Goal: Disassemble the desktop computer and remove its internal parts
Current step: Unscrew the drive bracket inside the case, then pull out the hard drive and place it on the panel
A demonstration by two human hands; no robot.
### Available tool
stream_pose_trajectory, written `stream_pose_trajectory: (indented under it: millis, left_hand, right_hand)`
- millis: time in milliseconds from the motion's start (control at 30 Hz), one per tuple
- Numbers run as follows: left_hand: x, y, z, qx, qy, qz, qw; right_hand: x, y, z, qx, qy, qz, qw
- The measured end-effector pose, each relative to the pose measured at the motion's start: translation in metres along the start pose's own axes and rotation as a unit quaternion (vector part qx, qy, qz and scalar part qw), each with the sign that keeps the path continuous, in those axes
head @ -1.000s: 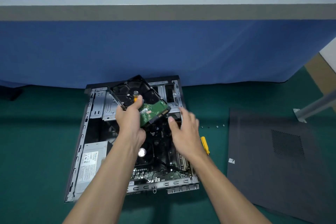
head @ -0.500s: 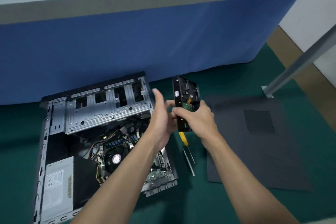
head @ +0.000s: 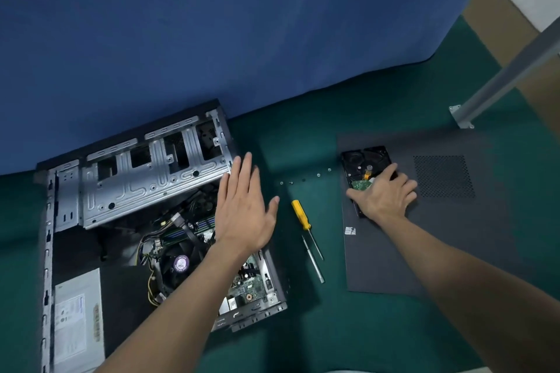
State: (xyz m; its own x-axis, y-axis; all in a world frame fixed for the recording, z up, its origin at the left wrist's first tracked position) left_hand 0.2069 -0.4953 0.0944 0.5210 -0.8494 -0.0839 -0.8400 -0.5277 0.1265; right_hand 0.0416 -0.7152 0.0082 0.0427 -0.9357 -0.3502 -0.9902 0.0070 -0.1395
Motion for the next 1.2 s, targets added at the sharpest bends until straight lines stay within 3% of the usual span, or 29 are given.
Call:
stream_pose_trajectory:
  millis: [333, 467, 567, 633, 733, 833, 967, 1067, 1200]
  left_hand:
    - [-0.002, -0.001, -0.004, -0.007, -0.018, 0.002, 1.000]
    - [-0.006, -0.024, -0.031, 0.001, 0.018, 0.010, 1.000]
    - [-0.017, -0.072, -0.050, 0.016, 0.014, -0.031, 0.999]
    - [-0.029, -0.110, -0.050, 0.003, -0.032, -0.073, 0.997]
    - [-0.050, -0.144, -0.036, -0.067, -0.103, -0.122, 0.985]
    - [-0.066, -0.156, -0.023, -0.115, -0.101, -0.131, 0.979]
    - [-0.077, -0.162, -0.017, -0.106, -0.093, -0.100, 0.985]
    - [-0.077, -0.166, -0.019, -0.120, -0.105, -0.081, 0.984]
    - [-0.075, -0.173, -0.025, -0.161, -0.117, -0.068, 0.978]
  right_hand:
    - [-0.001, -0.004, 0.007, -0.029, 0.003, -0.024, 0.999]
    - [-0.039, -0.033, -0.007, 0.075, 0.018, -0.128, 0.989]
    - [-0.087, -0.061, -0.030, 0.194, 0.044, -0.233, 0.952]
    - [-0.128, -0.083, -0.049, 0.252, 0.053, -0.310, 0.915]
    - [-0.195, -0.113, -0.064, 0.264, -0.002, -0.425, 0.866]
    - [-0.254, -0.132, -0.048, 0.169, -0.104, -0.518, 0.832]
    - [-0.299, -0.133, 0.003, -0.104, -0.125, -0.583, 0.796]
    - [-0.309, -0.117, 0.035, -0.224, -0.223, -0.566, 0.761]
    - [-0.300, -0.108, 0.045, -0.270, -0.343, -0.483, 0.759]
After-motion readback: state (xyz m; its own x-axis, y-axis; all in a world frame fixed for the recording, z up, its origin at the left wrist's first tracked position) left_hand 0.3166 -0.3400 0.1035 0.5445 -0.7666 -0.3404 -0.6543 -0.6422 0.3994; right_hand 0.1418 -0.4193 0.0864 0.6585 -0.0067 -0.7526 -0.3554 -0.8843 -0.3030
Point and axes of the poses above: each hand's wrist, its own x-axis towards the middle knuckle, its own z-axis out of the palm, y = z × x, the point moved 6 cm from there along x, towards the middle knuckle, and after that the axes turned 11 degrees about z, right-handed, at the moved point
